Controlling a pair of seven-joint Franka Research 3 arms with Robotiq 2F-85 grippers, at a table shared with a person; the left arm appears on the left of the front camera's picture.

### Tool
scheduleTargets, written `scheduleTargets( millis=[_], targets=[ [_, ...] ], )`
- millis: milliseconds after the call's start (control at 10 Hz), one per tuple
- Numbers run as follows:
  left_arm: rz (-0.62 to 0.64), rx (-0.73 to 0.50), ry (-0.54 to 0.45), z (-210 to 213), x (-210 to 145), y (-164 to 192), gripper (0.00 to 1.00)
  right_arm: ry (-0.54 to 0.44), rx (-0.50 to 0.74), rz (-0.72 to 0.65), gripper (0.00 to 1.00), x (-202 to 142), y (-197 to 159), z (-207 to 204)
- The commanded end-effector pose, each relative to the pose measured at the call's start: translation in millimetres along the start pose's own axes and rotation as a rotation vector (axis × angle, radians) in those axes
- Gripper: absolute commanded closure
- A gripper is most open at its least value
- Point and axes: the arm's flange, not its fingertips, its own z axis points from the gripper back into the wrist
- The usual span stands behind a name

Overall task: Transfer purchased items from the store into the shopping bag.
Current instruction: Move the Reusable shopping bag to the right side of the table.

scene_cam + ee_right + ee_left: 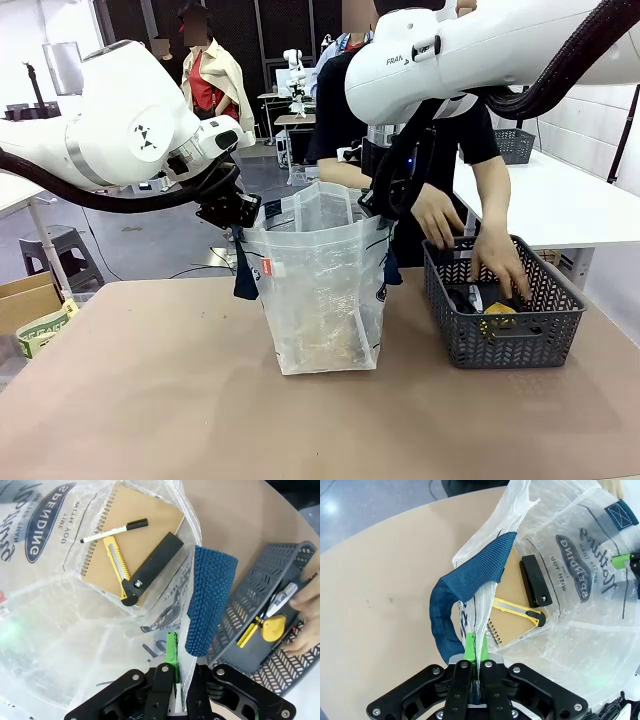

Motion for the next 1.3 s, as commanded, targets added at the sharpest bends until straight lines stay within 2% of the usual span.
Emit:
scheduleTargets(
  millis=[0, 1200],
  targets=[
    [0.001, 0.002, -0.002, 1.3, -0.3, 1.2, 1.0, -0.002, -0.002, -0.001, 1.0, -0.5, -0.6, 0.4],
    [0.001, 0.002, -0.002, 1.3, -0.3, 1.2, 1.0, -0.002, -0.002, -0.001, 1.0, -0.5, -0.6, 0.4]
  ],
)
